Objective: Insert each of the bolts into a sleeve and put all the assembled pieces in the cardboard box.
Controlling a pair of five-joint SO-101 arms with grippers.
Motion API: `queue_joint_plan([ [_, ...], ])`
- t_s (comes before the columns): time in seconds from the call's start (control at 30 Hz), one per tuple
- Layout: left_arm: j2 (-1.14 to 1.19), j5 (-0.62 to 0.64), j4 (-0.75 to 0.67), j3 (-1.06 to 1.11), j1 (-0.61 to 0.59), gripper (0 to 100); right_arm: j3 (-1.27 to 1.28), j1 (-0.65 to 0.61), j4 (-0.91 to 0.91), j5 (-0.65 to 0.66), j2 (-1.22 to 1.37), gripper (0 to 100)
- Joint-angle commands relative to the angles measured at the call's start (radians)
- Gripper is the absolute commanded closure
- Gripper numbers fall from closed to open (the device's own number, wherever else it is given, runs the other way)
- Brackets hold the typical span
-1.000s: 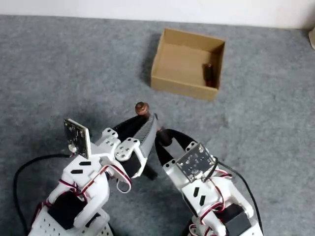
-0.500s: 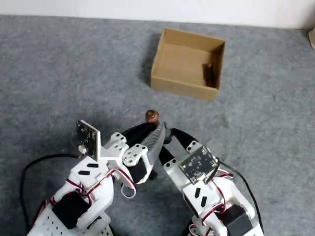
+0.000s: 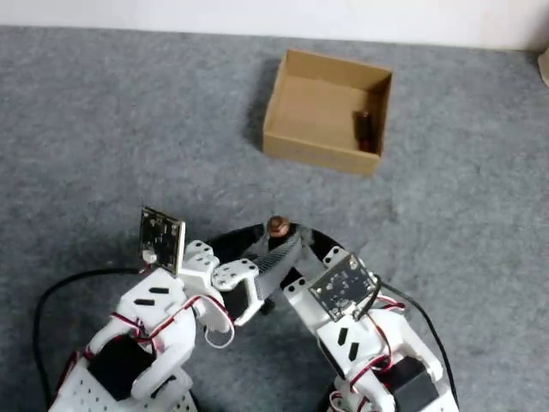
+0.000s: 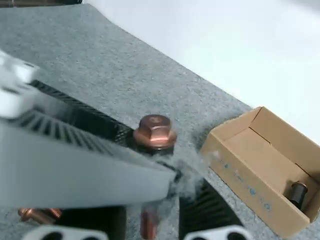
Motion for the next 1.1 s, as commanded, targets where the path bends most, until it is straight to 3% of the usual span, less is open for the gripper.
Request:
queue_joint_plan([
  [0.0, 0.008, -0.002, 0.015, -0.091, 0.010, 78, 0.002, 0.010, -0.036, 0.003, -0.008, 99.4],
  [0.3, -0.001, 0.046, 0.020, -0.206, 0.001, 78, 0.051, 0.013, -0.039, 0.003, -0.008, 99.4],
  [0.4, 0.008, 0.026, 0.038, -0.183, -0.084, 78, 0.050, 0.013, -0.039, 0.005, -0.008, 99.4],
  [0.47, 0.010, -0.077, 0.044, -0.140, -0.173, 79, 0.051, 0.021, -0.039, 0.005, -0.007, 99.4],
  [0.6, 0.010, -0.342, 0.011, -0.042, -0.294, 99, 0.051, 0.077, -0.039, 0.005, -0.005, 99.4],
  [0.73, 0.010, -0.517, -0.087, 0.054, -0.318, 99, 0.051, 0.127, -0.074, 0.009, -0.001, 99.4],
  [0.9, 0.053, -0.565, -0.107, 0.059, -0.414, 99, 0.042, 0.243, -0.189, 0.011, 0.136, 99.4],
  [1.07, 0.364, -0.569, -0.222, -0.005, -0.476, 99, -0.082, 0.292, -0.334, 0.011, 0.509, 99.4],
])
